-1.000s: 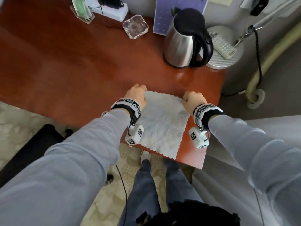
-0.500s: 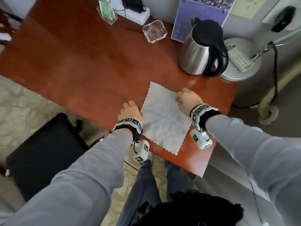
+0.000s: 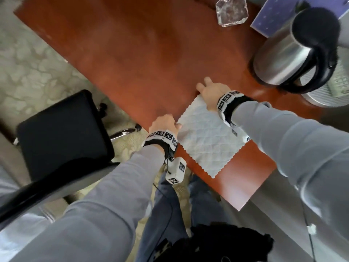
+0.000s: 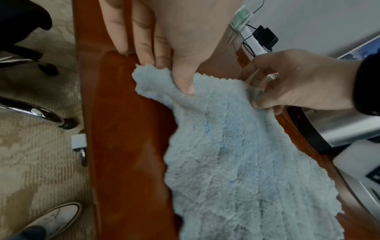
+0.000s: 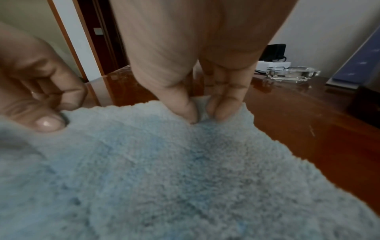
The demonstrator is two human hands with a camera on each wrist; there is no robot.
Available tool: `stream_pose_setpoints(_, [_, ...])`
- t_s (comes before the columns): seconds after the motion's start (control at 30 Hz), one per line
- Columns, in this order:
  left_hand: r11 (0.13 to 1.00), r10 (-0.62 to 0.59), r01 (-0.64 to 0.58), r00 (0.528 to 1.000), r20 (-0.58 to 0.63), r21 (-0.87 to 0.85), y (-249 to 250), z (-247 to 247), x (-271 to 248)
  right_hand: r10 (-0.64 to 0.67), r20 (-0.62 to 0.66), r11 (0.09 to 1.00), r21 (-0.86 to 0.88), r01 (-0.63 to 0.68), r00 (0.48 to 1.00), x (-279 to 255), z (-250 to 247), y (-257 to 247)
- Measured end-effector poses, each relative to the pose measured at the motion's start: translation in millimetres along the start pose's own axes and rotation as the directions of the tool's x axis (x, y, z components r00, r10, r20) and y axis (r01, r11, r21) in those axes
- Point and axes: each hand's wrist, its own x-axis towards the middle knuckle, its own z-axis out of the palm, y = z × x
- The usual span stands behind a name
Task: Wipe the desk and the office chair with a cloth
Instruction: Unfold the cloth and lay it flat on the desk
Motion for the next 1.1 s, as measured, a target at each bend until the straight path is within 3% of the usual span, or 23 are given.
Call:
stream_pose_setpoints(0.2, [0.994, 0.054, -0.062, 0.994, -0.094, -0.086, -22, -8, -6, -0.013, -0.027, 0.993, -0.115, 0.010, 1.000, 2, -13, -3])
stream_pose_setpoints(0.33, [0.985, 0.101, -0.127, 0.974, -0.202, -0.119, -32, -29, -1, -0.059, -0.165, 0.994, -0.096, 0.043, 0.985, 0, -25, 1])
stream_pose_setpoints(0.43, [0.965, 0.201, -0.234, 0.951, -0.233, -0.121, -36, -52, -1, -0.068, -0.236, 0.992, -0.123, 0.040, 0.969, -14, -39, 4])
stream_pose_setpoints(0.57, [0.909, 0.399, -0.412, 0.902, -0.164, -0.057, -29, -66, -21, -0.082, -0.173, 0.975, -0.219, 0.043, 0.981, -44, -39, 16])
stream_pose_setpoints(0.7, [0.853, 0.521, -0.522, 0.850, -0.078, 0.019, -11, -48, -50, -0.071, -0.081, 0.964, -0.262, 0.047, 0.994, -70, -10, 31])
stream_pose_setpoints(0.87, [0.814, 0.580, -0.580, 0.815, 0.018, 0.028, 4, -5, -68, 0.067, -0.003, 0.982, -0.178, -0.067, 0.998, -87, 30, 43])
stream_pose_setpoints(1.1, [0.836, 0.534, -0.530, 0.845, 0.011, 0.141, 8, 18, -72, 0.109, -0.050, 0.992, -0.052, -0.111, 0.993, -90, 58, 42])
